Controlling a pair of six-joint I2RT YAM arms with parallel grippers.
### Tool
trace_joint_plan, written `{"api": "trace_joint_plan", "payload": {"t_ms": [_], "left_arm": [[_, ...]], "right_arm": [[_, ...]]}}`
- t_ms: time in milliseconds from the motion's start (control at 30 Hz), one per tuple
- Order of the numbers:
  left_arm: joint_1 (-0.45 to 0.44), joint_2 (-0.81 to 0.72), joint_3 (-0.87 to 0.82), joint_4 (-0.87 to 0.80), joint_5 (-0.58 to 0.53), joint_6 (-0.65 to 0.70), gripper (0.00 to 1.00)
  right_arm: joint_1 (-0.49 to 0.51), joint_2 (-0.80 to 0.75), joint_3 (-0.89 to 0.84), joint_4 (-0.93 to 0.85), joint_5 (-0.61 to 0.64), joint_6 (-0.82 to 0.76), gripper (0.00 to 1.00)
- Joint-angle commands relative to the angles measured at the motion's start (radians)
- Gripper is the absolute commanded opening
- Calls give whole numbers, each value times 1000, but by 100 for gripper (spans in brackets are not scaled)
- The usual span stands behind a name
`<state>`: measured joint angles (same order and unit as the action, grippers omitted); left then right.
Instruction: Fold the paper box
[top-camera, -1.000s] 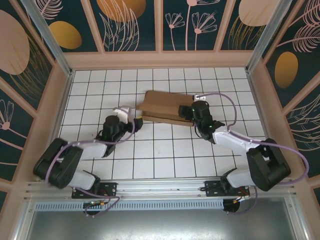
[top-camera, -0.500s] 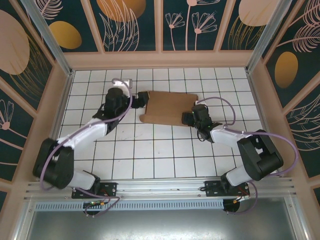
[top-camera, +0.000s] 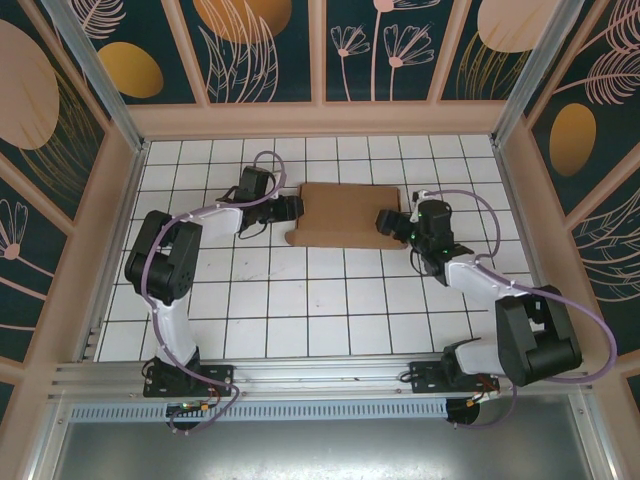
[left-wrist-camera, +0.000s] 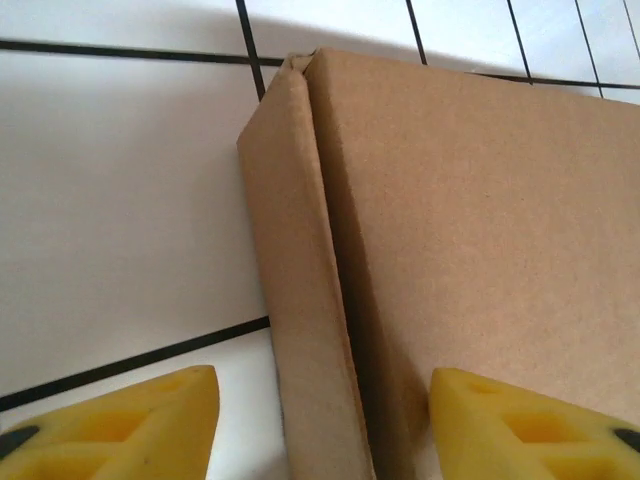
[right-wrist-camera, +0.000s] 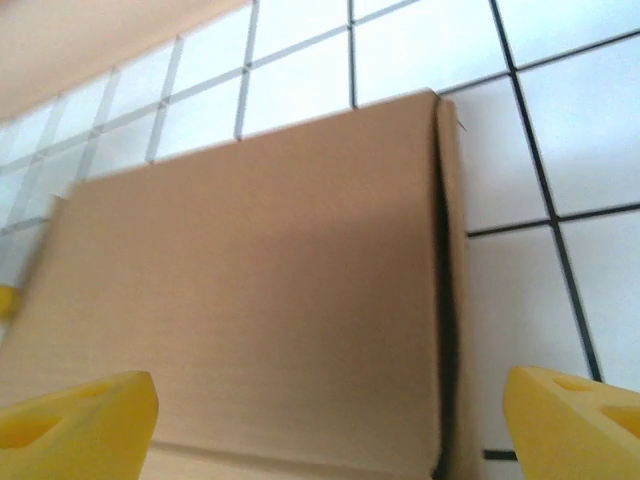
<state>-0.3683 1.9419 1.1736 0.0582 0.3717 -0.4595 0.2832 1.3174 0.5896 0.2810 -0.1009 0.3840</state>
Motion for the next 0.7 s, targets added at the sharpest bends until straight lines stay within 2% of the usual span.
{"api": "trace_joint_plan", "payload": {"t_ms": [0,67,267,367,500,567,667], "left_arm": [[0,19,22,-32,45,14,43],[6,33,9,-25,55,13,39],[33,73,-28,30,117,-21,38],[59,101,-46,90,180,-59,30],[72,128,-42,108,235,-65,25],[82,134,-47,131,272,-80,18],[93,140,-49,141,300,-83,14]], "right_arm": [[-60,-15,-29,100,-171,99,90],[-98,8,-33,135,-234,146,90],[-172,101,-32,151,-343,238,90],[-192,165,-21,152,-411,274,90],[-194,205,-19,170,-410,287,90],[-199,221,-13,173,-418,292,92],[-208,245,-3,180,-440,299,95]]}}
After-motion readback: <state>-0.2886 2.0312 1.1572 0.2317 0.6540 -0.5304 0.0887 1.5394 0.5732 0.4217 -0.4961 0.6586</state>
